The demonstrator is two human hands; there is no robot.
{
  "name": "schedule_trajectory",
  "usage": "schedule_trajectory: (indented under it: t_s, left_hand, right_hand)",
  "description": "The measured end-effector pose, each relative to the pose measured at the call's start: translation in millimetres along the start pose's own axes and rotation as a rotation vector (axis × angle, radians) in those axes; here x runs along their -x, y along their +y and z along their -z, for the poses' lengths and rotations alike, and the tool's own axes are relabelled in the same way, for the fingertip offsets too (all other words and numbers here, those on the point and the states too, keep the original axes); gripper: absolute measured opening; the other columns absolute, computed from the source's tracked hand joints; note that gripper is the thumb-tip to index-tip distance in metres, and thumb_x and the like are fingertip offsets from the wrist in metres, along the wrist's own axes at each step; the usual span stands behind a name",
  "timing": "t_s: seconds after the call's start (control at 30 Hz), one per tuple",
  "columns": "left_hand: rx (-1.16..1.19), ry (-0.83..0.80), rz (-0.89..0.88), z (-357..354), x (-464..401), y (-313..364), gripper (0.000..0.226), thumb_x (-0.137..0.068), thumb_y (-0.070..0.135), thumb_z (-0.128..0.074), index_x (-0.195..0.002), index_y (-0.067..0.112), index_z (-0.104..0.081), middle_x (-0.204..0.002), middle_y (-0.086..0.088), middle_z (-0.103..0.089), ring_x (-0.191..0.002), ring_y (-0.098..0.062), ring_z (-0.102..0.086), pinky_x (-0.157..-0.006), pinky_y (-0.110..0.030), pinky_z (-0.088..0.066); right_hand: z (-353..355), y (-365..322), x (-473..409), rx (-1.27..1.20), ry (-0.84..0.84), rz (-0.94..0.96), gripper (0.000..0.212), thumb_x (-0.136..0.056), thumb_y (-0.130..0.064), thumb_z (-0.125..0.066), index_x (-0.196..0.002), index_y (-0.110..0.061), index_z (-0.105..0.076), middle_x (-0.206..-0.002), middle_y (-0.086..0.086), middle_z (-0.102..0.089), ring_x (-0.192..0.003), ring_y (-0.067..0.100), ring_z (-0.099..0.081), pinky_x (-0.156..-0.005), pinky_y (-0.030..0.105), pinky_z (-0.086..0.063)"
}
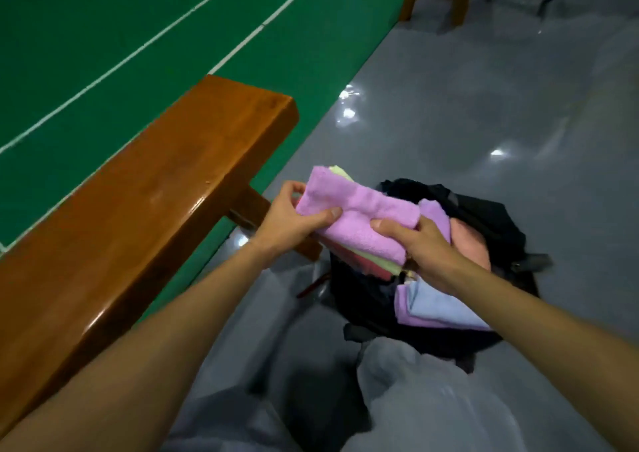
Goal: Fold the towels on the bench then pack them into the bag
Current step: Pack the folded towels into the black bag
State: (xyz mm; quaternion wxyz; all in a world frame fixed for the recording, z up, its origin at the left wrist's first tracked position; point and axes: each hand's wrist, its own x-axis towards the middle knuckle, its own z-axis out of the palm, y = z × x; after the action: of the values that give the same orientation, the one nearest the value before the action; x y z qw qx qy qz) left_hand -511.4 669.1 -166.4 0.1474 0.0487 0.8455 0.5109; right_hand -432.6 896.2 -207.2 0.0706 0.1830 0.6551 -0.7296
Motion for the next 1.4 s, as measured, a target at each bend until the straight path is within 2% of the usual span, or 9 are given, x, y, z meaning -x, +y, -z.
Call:
schedule_trajectory:
  t_s: [0.13,0.23,0.33,0.47,0.57,0.73,0.93,1.17,1.4]
  left_hand:
    - [0.078,-0.137,0.151,-75.5,-8.2,-77.8,0.065,-0.071,0.033,-0.097,-0.119,0.017,-0.056,-0.115,0.0,-0.071,-0.099,-0.011,-0.071,-0.082,-0.025,-0.06]
    - [0.093,-0.206,0.21,-111.6,-22.9,-134.1,0.073,-0.066,0.044,-0.093,-0.125,0.025,-0.055,-0.125,0.001,-0.069,-0.112,-0.015,-0.07,-0.096,-0.036,-0.06]
    - [0.048,-0.228,0.226,-127.3,-36.5,-172.9,0.08,-0.07,0.046,-0.093,-0.135,0.024,-0.053,-0.128,0.002,-0.069,-0.112,-0.007,-0.069,-0.094,-0.03,-0.059]
    - [0.013,-0.315,0.212,-141.3,-63.8,-201.0,0.09,-0.07,0.056,-0.082,-0.147,0.025,-0.046,-0.136,0.008,-0.063,-0.122,-0.007,-0.064,-0.098,-0.031,-0.056]
    - [-0.315,-0.414,0.231,-145.7,-74.9,-211.8,0.086,-0.082,0.068,-0.071,-0.146,0.015,-0.053,-0.136,-0.002,-0.061,-0.13,-0.024,-0.059,-0.111,-0.032,-0.044]
    - [-0.628,-0.508,0.135,-128.3,-68.9,-210.5,0.13,-0.057,0.107,-0.032,-0.152,0.019,-0.049,-0.143,-0.014,-0.062,-0.126,-0.031,-0.061,-0.108,-0.04,-0.047]
    - [-0.427,-0.321,-0.043,-116.2,-54.7,-209.9,0.092,-0.078,0.07,-0.076,-0.149,0.027,-0.037,-0.14,0.004,-0.057,-0.121,-0.015,-0.063,-0.102,-0.04,-0.057]
    - [-0.312,-0.04,-0.105,-122.5,-46.0,-206.6,0.053,-0.09,0.052,-0.073,-0.13,0.034,-0.042,-0.116,0.004,-0.056,-0.097,-0.005,-0.06,-0.074,-0.028,-0.055]
    - [-0.338,0.116,-0.028,-126.0,-38.8,-193.7,0.044,-0.088,0.037,-0.082,-0.112,0.034,-0.045,-0.07,0.0,-0.058,-0.064,-0.014,-0.06,-0.055,-0.03,-0.049]
  right_hand:
    - [54.8,62.2,-0.5,0.149,-0.017,-0.119,0.025,-0.091,-0.017,-0.078,-0.115,-0.013,-0.076,-0.105,0.004,-0.08,-0.108,0.021,-0.074,-0.089,0.034,-0.06]
    - [66.8,106.9,-14.7,0.193,0.001,-0.203,0.03,-0.088,-0.014,-0.079,-0.117,-0.013,-0.075,-0.106,0.001,-0.08,-0.104,0.016,-0.074,-0.08,0.025,-0.06]
    - [63.9,139.5,-36.5,0.252,0.046,-0.233,0.035,-0.084,-0.012,-0.082,-0.117,-0.015,-0.072,-0.107,0.002,-0.079,-0.098,0.012,-0.072,-0.076,0.021,-0.058]
    - [54.8,169.2,-68.3,0.358,0.087,-0.276,0.047,-0.064,-0.037,-0.081,-0.109,-0.023,-0.072,-0.103,-0.006,-0.077,-0.098,0.012,-0.071,-0.082,0.03,-0.059]
    - [46.3,181.6,-80.2,0.382,0.165,-0.309,0.06,-0.054,-0.047,-0.073,-0.108,-0.02,-0.075,-0.101,-0.004,-0.077,-0.098,0.015,-0.072,-0.086,0.034,-0.059]
    - [33.5,190.0,-84.9,0.445,0.253,-0.344,0.028,-0.078,-0.026,-0.079,-0.103,-0.014,-0.079,-0.099,0.006,-0.078,-0.096,0.024,-0.072,-0.088,0.041,-0.059]
    - [0.1,197.6,-74.3,0.438,0.396,-0.366,0.025,-0.087,-0.021,-0.067,-0.108,-0.012,-0.078,-0.106,0.008,-0.076,-0.103,0.028,-0.071,-0.092,0.039,-0.058]
    - [-9.5,202.1,-69.5,0.462,0.4,-0.366,0.041,-0.093,-0.023,-0.07,-0.128,-0.005,-0.058,-0.124,0.017,-0.065,-0.115,0.035,-0.062,-0.097,0.036,-0.048]
    - [-13.1,201.1,-79.8,0.578,0.414,-0.317,0.042,-0.098,-0.026,-0.066,-0.133,-0.006,-0.052,-0.129,0.02,-0.058,-0.118,0.038,-0.057,-0.099,0.042,-0.043]
